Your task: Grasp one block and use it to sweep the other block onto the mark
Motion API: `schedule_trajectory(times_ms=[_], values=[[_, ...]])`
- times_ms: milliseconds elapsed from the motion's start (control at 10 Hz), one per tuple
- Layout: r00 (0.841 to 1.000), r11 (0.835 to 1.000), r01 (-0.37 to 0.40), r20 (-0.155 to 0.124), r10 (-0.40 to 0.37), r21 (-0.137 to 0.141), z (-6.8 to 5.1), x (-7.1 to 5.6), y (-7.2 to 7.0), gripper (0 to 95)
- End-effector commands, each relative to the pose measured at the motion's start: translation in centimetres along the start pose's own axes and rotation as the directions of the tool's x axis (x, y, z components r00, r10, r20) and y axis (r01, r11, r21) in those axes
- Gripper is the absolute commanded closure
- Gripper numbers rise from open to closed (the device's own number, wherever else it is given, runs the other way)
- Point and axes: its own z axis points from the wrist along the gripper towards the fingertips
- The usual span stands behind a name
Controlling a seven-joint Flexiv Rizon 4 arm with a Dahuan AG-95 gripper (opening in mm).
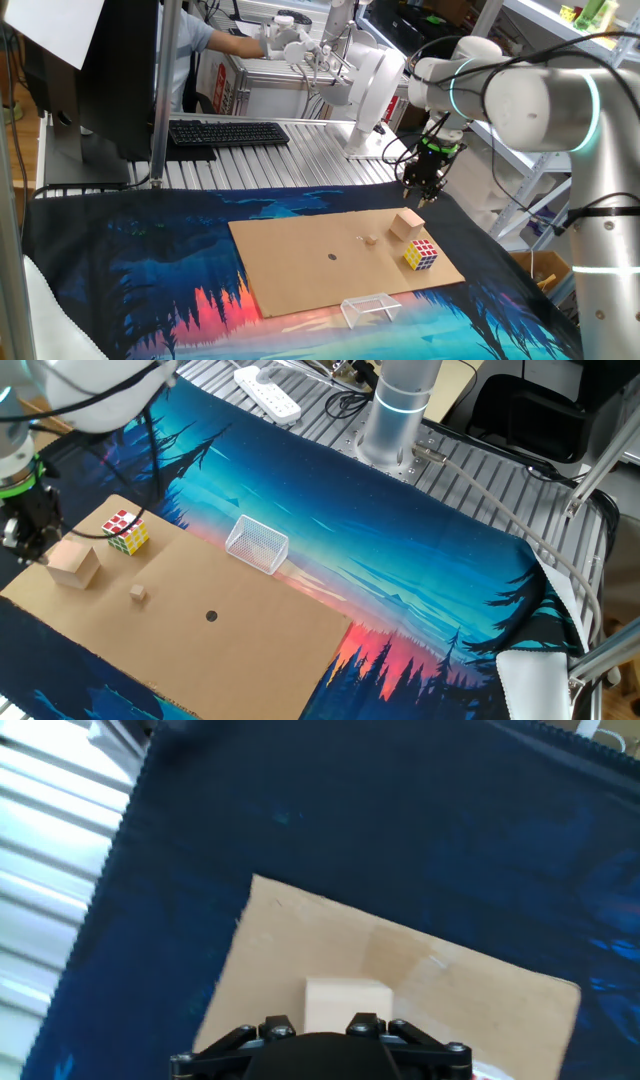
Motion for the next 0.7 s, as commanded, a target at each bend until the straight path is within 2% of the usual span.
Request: schedule_trajectory(times_ms=[100,200,700], values=[[1.000,1.000,-0.019,-0.003,0.018,-0.009,0.8,0.0,0.2,57.0],[1.000,1.000,-0.026,0.000,0.026,-0.013,1.2,0.1,0.3,38.0],[0.999,0.999,-0.029,-0.021,0.029,-0.013,2.2,-0.1,0.0,38.0]])
